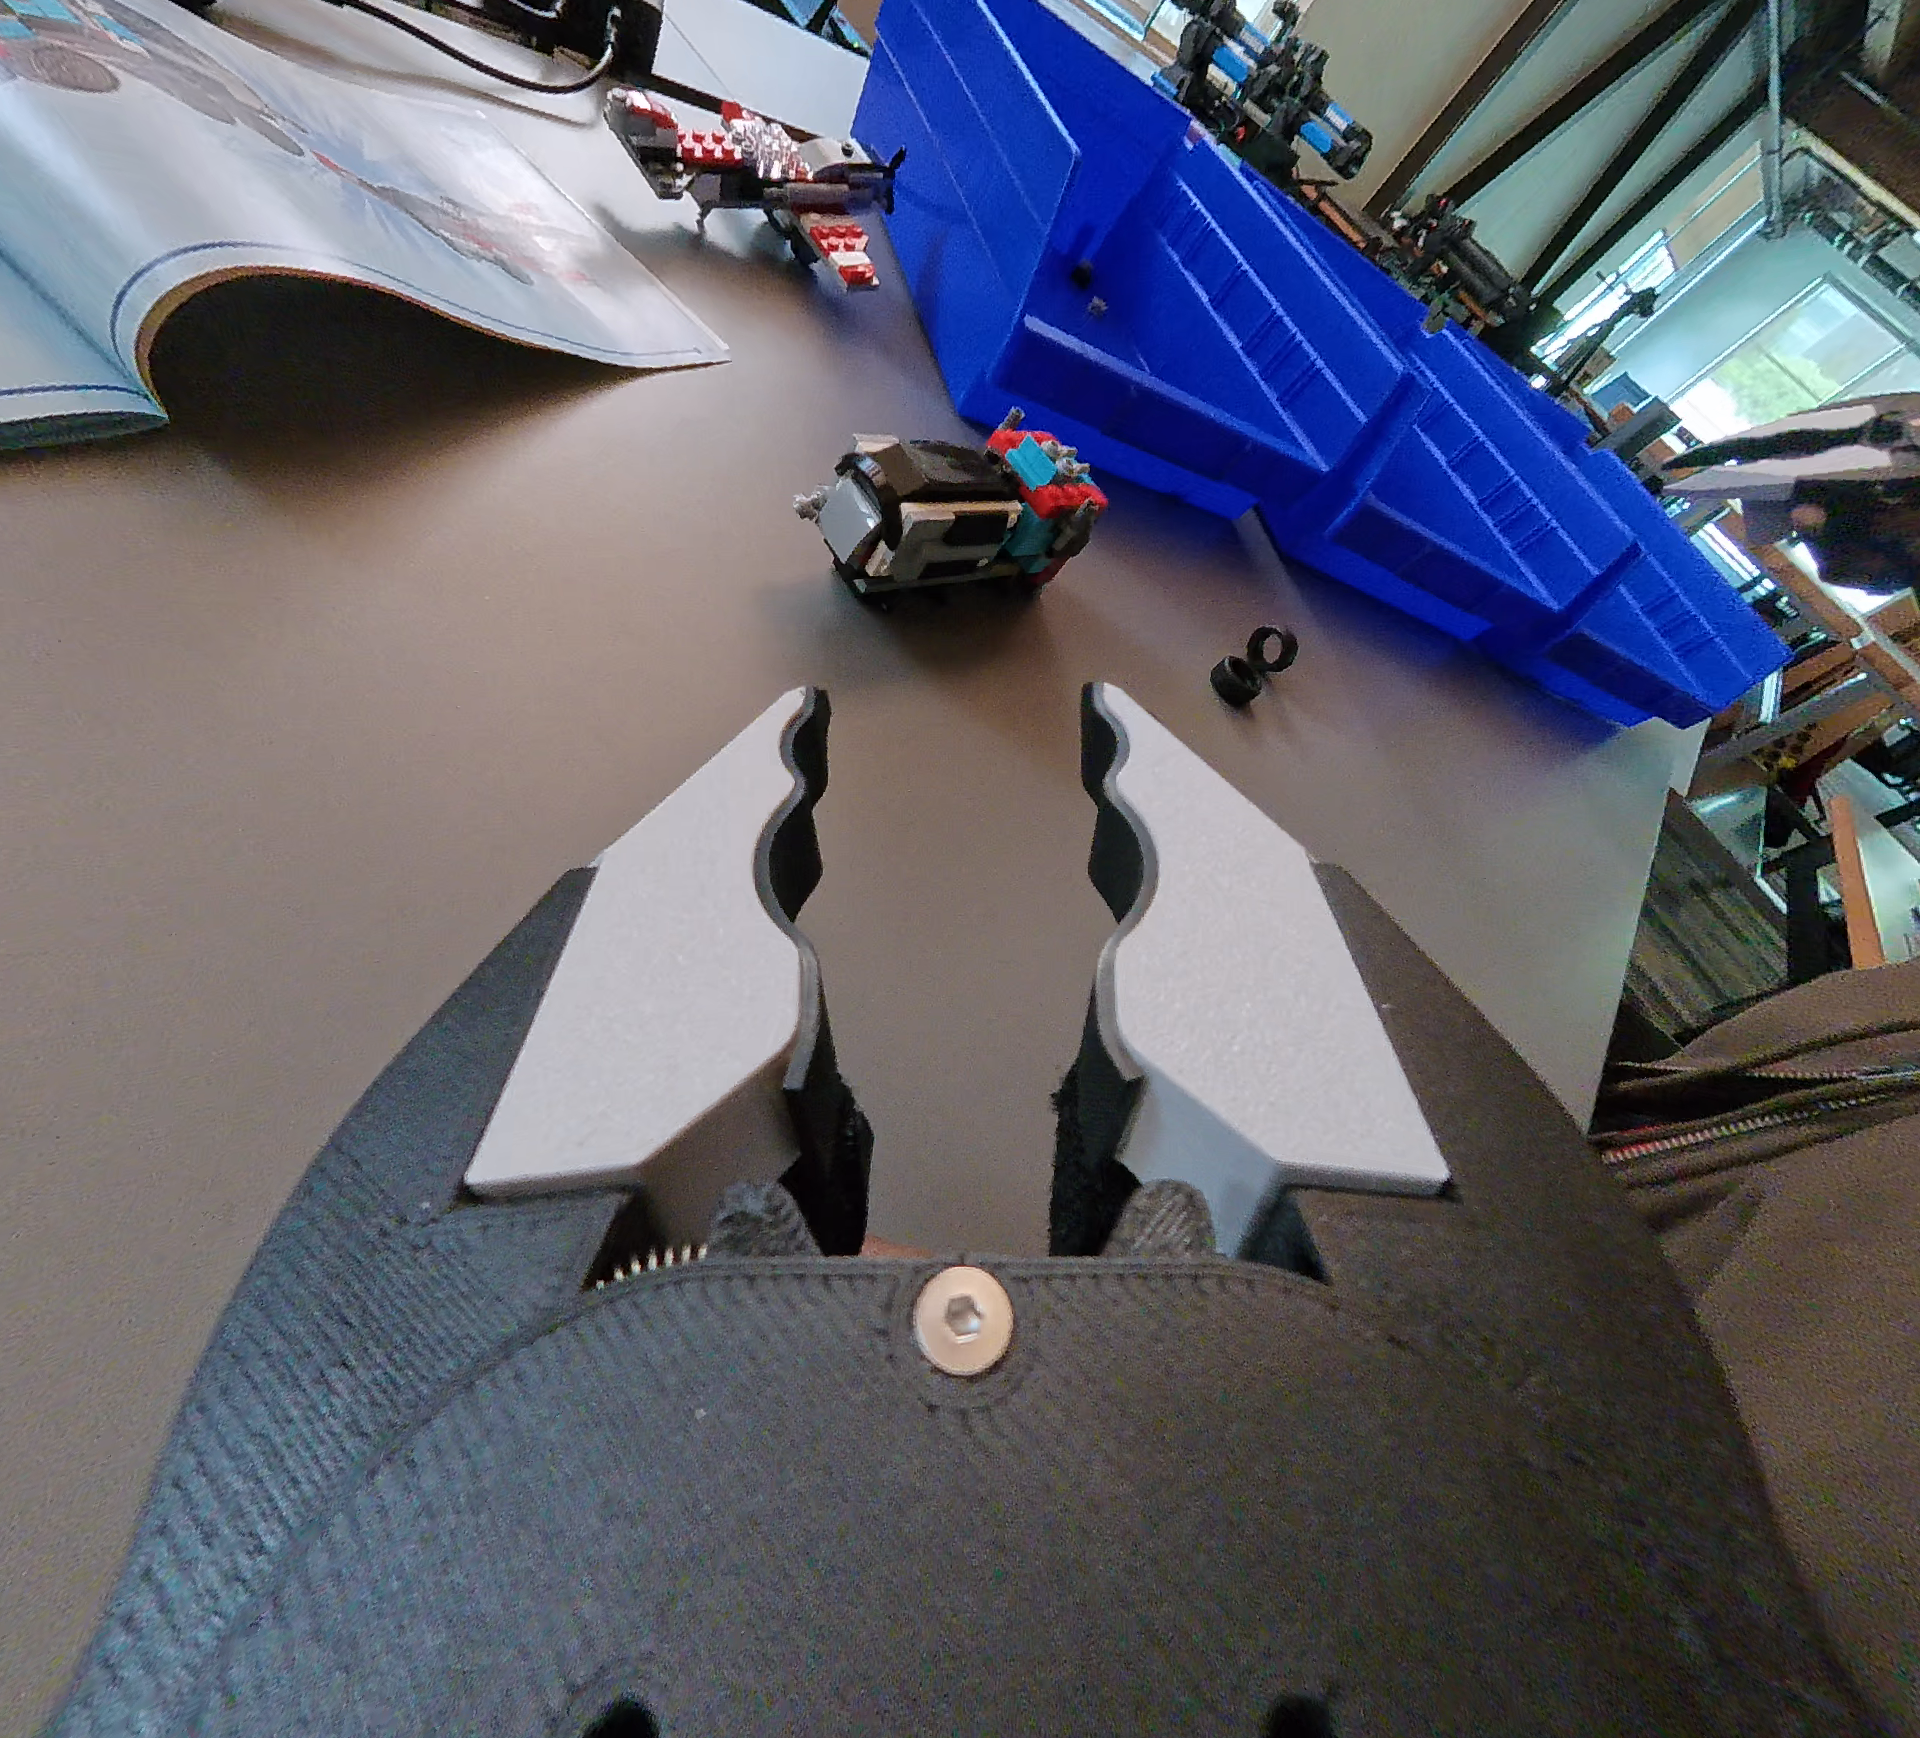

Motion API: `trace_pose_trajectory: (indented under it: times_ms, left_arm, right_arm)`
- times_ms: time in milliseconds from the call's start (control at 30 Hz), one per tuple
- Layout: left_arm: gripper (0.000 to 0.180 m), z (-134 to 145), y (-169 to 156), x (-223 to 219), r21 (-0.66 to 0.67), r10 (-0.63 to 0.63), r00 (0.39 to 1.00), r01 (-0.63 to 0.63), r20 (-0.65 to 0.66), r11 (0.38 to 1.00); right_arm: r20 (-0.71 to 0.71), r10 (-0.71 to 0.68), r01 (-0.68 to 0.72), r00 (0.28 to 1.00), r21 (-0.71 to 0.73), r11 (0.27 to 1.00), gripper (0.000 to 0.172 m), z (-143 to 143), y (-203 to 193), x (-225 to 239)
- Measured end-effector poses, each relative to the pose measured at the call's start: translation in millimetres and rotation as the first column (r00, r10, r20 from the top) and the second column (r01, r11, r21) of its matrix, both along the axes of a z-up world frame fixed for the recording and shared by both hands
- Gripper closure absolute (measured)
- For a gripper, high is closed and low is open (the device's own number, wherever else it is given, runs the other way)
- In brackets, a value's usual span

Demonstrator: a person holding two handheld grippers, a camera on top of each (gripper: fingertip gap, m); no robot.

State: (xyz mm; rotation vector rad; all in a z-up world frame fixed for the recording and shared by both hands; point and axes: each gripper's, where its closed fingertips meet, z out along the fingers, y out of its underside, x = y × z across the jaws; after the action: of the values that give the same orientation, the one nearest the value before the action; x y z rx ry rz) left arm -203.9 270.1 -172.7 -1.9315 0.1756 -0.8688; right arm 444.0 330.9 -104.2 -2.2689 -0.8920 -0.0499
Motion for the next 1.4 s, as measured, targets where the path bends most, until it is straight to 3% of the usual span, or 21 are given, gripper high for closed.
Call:
trace_pose_trajectory:
  times_ms: [300,533,667,800,900,967,1067,1200,1300,1400]
  left_arm:
    - [0.131,-5,3,-1,-0.012,0.032,0.998,-0.033,-0.046,0.999]
    - [0.131,-6,3,-1,-0.021,0.038,0.998,-0.039,-0.049,0.999]
    - [0.131,-5,2,0,-0.020,0.026,0.999,-0.027,-0.032,0.999]
    - [0.131,-2,0,0,-0.005,0.022,1.000,-0.022,-0.019,1.000]
    - [0.131,-3,0,1,-0.014,0.008,1.000,-0.009,-0.019,1.000]
    - [0.131,-4,0,3,-0.017,-0.002,1.000,0.001,-0.026,1.000]
    - [0.131,-3,-1,2,-0.005,0.001,1.000,-0.001,-0.023,1.000]
    - [0.131,2,-2,0,0.019,0.013,1.000,-0.013,-0.008,1.000]
    - [0.131,4,-2,-1,0.032,0.021,1.000,-0.021,-0.005,0.999]
    - [0.131,6,-5,-2,0.040,0.019,1.000,-0.019,0.007,0.999]
  right_arm:
    - [0.249,0.217,-0.112,0.944,-0.378,0.919,0.146,-93,37,37]
    - [0.327,0.240,-0.086,0.914,-0.421,0.903,0.166,-112,47,42]
    - [0.270,0.195,-0.101,0.943,-0.326,0.940,0.166,-83,50,34]
    - [0.059,0.244,-0.235,0.968,-0.132,0.963,0.167,-9,32,-21]
    - [-0.108,0.430,-0.431,0.896,0.013,0.902,0.167,46,-9,-106]
    - [-0.189,0.546,-0.546,0.816,0.055,0.836,0.167,56,-42,-169]
    - [-0.239,0.628,-0.641,0.741,0.030,0.767,0.167,24,-74,-251]
    - [-0.273,0.666,-0.708,0.695,-0.098,0.699,0.167,-61,-93,-335]
    - [-0.237,0.672,-0.712,0.701,-0.179,0.679,0.167,-109,-91,-366]
    - [-0.188,0.684,-0.709,0.705,-0.198,0.677,0.163,-125,-84,-375]
